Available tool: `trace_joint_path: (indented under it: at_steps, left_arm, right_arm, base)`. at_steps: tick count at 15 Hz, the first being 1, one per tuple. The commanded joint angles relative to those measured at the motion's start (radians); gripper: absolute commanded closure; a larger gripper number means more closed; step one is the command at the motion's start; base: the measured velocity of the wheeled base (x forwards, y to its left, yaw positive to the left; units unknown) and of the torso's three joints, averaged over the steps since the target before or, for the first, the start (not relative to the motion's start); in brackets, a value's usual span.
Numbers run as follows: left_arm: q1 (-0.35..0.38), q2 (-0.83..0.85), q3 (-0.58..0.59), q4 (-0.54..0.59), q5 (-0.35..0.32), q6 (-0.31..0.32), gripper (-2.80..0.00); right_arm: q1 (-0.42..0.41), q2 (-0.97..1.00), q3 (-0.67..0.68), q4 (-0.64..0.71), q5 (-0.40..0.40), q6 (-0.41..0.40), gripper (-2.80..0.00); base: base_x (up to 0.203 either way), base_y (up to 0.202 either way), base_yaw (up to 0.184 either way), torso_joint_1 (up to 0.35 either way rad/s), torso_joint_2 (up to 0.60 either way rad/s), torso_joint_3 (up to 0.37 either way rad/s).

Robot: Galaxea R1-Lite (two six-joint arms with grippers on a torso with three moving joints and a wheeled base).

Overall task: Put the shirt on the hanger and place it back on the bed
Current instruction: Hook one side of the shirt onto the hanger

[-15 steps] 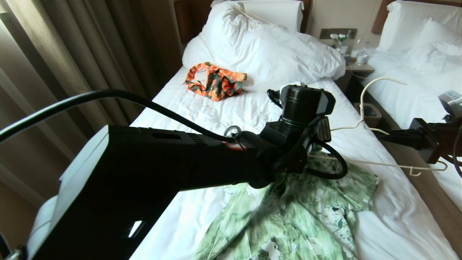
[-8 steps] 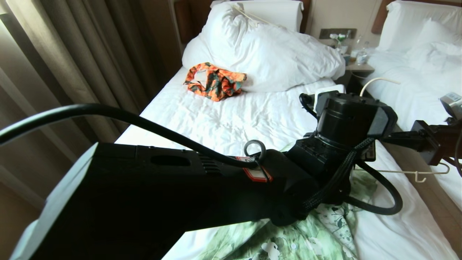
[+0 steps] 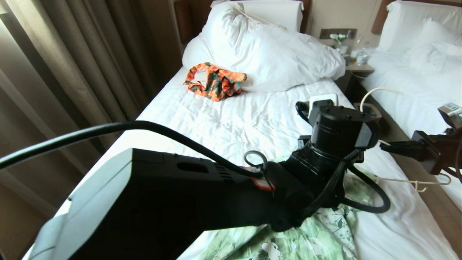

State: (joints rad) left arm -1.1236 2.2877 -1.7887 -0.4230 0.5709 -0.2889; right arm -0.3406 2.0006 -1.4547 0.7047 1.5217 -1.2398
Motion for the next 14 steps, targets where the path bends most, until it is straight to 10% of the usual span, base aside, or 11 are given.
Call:
trace_joint_path:
  at_steps: [1, 14]
  left_arm:
    - [-0.047, 0.033, -0.021, -0.007, 0.003, 0.019, 0.00]
    - [-0.139, 0.124, -0.163, 0.000, -0.023, 0.218, 0.00]
  right_arm:
    - [0.000, 0.006, -0.001, 0.004, 0.008, -0.007, 0.00]
    - [0.089, -0.012, 0.069, -0.002, 0.008, -0.011, 0.00]
  base:
    - [0.000, 0.000, 0.000, 0.000, 0.00, 0.000]
    - [0.000, 0.000, 0.000, 0.000, 0.00, 0.000]
